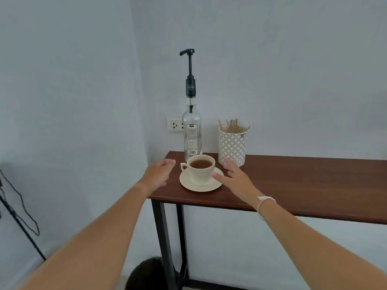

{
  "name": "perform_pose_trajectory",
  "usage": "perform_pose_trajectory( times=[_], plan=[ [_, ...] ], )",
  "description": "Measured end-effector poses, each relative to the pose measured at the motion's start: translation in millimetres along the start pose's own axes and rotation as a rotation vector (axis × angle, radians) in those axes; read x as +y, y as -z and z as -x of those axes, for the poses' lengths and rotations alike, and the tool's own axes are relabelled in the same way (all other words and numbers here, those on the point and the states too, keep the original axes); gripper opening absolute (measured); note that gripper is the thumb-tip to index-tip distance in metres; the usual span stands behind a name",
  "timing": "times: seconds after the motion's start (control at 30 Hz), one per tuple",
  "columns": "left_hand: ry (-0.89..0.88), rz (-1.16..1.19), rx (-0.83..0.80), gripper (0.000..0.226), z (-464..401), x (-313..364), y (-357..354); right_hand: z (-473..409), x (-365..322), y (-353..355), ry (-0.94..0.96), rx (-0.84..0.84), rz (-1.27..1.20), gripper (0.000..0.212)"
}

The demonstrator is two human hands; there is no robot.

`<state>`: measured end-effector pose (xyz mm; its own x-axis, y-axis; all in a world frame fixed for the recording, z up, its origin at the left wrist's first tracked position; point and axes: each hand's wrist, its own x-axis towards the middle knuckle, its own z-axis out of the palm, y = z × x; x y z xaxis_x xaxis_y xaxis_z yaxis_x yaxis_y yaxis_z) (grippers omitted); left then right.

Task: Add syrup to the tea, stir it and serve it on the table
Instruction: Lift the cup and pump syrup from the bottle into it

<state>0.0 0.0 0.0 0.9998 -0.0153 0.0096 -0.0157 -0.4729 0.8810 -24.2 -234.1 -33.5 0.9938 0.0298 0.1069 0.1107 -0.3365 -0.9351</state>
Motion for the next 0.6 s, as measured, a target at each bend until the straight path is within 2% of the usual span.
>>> perform_pose_trajectory(
  times=[0.17, 0.33, 0.47, 0.6],
  plan=[
    [0.074, 0.077, -0.169, 0.051, -42.0, -17.8, 7.7, -26.1, 7.9, -26.4, -0.025, 0.059, -0.008, 0.100],
    [0.134, 0.209, -0.368, 0.058, -77.7, -25.6, 13.4, -43.9, 15.9, -38.6, -0.030, 0.084, 0.008, 0.096],
    [0.165, 0.280, -0.499, 0.051, -91.1, -29.7, 6.2, -51.6, 20.3, -41.5, -0.048, 0.096, 0.021, 0.096],
    [0.197, 0.355, -0.560, 0.040, -94.9, -32.1, -2.9, -59.7, 20.1, -40.4, -0.042, 0.086, 0.027, 0.098]
  ],
)
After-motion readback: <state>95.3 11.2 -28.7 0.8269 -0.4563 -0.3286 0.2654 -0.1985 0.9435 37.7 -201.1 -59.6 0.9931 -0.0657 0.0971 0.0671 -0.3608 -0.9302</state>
